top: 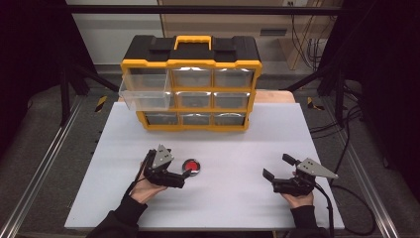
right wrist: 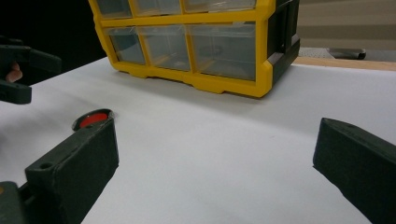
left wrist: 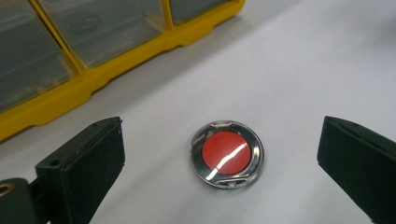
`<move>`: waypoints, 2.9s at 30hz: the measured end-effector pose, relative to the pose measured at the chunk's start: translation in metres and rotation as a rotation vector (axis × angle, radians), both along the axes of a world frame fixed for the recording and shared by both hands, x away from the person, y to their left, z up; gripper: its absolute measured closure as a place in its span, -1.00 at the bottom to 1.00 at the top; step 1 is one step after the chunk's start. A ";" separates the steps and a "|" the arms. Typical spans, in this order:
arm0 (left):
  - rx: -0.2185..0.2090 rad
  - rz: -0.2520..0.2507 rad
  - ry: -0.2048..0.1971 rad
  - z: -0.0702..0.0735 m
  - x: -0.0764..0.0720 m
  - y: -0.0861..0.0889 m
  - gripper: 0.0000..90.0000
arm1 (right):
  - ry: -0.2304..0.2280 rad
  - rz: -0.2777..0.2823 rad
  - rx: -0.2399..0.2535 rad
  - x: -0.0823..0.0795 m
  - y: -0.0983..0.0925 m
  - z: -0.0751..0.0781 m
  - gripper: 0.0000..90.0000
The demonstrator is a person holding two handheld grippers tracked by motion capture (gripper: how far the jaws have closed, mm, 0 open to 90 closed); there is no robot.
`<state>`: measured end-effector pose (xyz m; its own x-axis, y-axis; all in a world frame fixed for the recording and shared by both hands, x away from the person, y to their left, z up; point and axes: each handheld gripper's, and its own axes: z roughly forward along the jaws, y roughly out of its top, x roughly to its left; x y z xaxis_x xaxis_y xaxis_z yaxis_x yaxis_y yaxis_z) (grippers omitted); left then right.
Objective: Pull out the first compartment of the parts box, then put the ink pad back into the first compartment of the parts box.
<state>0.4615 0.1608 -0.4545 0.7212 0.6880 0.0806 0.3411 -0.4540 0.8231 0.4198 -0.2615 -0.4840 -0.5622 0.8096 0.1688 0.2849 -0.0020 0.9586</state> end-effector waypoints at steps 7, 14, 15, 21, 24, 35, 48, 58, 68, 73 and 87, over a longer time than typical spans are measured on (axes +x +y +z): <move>0.026 -0.029 0.019 -0.006 0.002 -0.011 -1.00 | 0.003 0.000 0.006 -0.001 0.000 0.000 -0.99; 0.050 -0.007 0.046 -0.011 0.009 -0.017 -0.96 | -0.002 0.002 0.002 0.000 0.000 0.000 -0.99; 0.064 0.019 0.051 -0.013 0.011 -0.018 -0.96 | 0.004 0.002 0.006 0.000 0.000 0.000 -0.99; 0.066 0.036 0.087 -0.019 0.018 -0.019 -0.96 | 0.010 -0.001 0.008 -0.001 -0.001 0.000 -0.99; 0.071 0.031 0.107 -0.023 0.020 -0.023 -0.96 | 0.005 0.005 0.003 -0.001 0.000 0.000 -0.99; 0.114 0.047 0.160 -0.033 0.025 -0.033 -0.85 | 0.003 0.004 0.001 -0.001 0.000 0.000 -0.98; 0.118 0.049 0.208 -0.038 0.029 -0.036 -0.58 | 0.007 0.009 0.001 -0.001 0.001 0.000 -0.98; 0.140 0.042 0.212 -0.040 0.029 -0.037 -0.38 | 0.005 0.008 0.000 -0.001 0.001 0.000 -0.98; 0.146 0.040 0.232 -0.040 0.031 -0.036 -0.38 | 0.007 0.010 0.002 -0.001 0.001 0.000 -0.98; 0.149 0.043 0.236 -0.039 0.032 -0.037 -0.38 | 0.006 0.010 0.001 -0.001 0.001 0.000 -0.98; 0.145 0.049 0.244 -0.038 0.032 -0.037 -0.37 | 0.004 0.013 -0.001 0.000 0.001 0.000 -0.98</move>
<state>0.4936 0.1242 -0.4925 0.6976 0.7164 0.0093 0.5453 -0.5392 0.6418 0.4197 -0.2606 -0.4844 -0.5717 0.8026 0.1700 0.2884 0.0027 0.9575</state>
